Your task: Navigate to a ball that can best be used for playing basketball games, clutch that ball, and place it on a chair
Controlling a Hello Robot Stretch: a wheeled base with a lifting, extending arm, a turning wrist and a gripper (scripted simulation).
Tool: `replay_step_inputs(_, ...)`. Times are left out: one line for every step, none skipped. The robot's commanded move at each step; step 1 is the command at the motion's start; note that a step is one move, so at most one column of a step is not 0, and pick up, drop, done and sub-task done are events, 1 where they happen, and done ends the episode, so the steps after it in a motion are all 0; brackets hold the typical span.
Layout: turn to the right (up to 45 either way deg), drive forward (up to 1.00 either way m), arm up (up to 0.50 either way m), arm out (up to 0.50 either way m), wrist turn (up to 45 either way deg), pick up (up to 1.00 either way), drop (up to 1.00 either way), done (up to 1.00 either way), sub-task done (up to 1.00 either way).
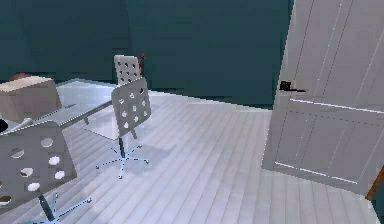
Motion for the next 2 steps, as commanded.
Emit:
replay_step_inputs(0.0, 0.0, 0.0, 0.0, -45.0, 0.0, 0.0, 0.0, 0.0)
replay_step_inputs(0.0, 0.0, 0.0, 0.0, -45.0, 0.0, 0.0, 0.0, 0.0)
